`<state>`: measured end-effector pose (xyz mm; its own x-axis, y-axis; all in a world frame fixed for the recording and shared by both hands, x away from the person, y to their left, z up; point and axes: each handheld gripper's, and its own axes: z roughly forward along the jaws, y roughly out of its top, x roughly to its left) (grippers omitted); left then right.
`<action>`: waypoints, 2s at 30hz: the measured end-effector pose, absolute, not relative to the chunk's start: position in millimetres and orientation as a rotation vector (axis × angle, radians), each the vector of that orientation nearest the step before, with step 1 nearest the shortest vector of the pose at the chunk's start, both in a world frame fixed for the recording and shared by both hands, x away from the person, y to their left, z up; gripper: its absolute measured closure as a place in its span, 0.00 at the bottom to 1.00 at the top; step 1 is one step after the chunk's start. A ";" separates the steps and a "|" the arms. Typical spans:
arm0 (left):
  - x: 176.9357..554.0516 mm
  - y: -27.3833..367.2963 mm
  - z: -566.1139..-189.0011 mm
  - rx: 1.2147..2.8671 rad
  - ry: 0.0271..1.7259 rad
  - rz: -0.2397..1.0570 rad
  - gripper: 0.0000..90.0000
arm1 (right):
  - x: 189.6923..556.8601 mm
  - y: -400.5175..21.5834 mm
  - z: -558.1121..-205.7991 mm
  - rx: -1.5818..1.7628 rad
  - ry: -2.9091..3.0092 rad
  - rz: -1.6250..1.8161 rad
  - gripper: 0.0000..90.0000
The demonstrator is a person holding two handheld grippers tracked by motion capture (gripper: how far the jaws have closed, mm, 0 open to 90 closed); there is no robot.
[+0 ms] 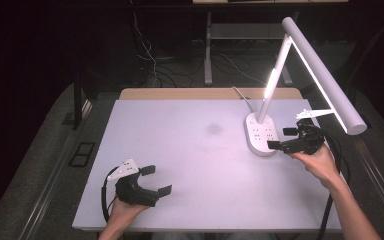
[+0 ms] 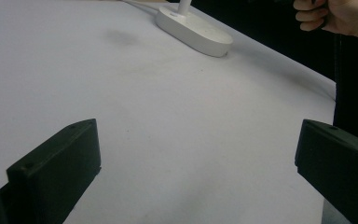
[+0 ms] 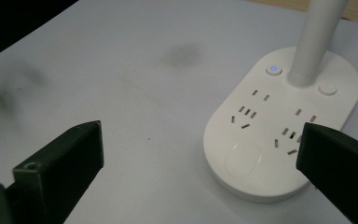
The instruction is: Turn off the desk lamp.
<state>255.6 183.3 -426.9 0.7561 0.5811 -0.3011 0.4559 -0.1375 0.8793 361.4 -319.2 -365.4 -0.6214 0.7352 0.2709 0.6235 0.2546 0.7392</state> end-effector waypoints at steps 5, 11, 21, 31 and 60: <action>255.8 183.3 -426.9 1.774 0.813 0.133 0.00 | 368.5 -319.5 -364.7 1.312 2.388 1.293 0.01; 255.6 183.2 -426.7 1.774 0.811 0.133 0.00 | 378.5 -318.0 -362.7 1.320 2.398 1.267 0.01; 256.0 185.1 -426.3 1.764 0.819 0.136 0.00 | 397.4 -322.6 -370.6 1.303 2.398 1.236 0.17; 255.9 186.9 -426.0 1.760 0.824 0.143 0.00 | 414.9 -330.2 -376.8 1.342 2.402 1.221 0.37; 256.9 186.0 -426.4 1.763 0.817 0.135 0.00 | 456.7 -336.9 -392.8 1.492 2.300 1.127 1.00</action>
<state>256.9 186.0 -426.4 0.7527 0.5838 -0.3043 0.4548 -0.1270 0.8815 456.7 -336.9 -392.8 -0.4815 0.8421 0.2429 0.7078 0.2102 0.6744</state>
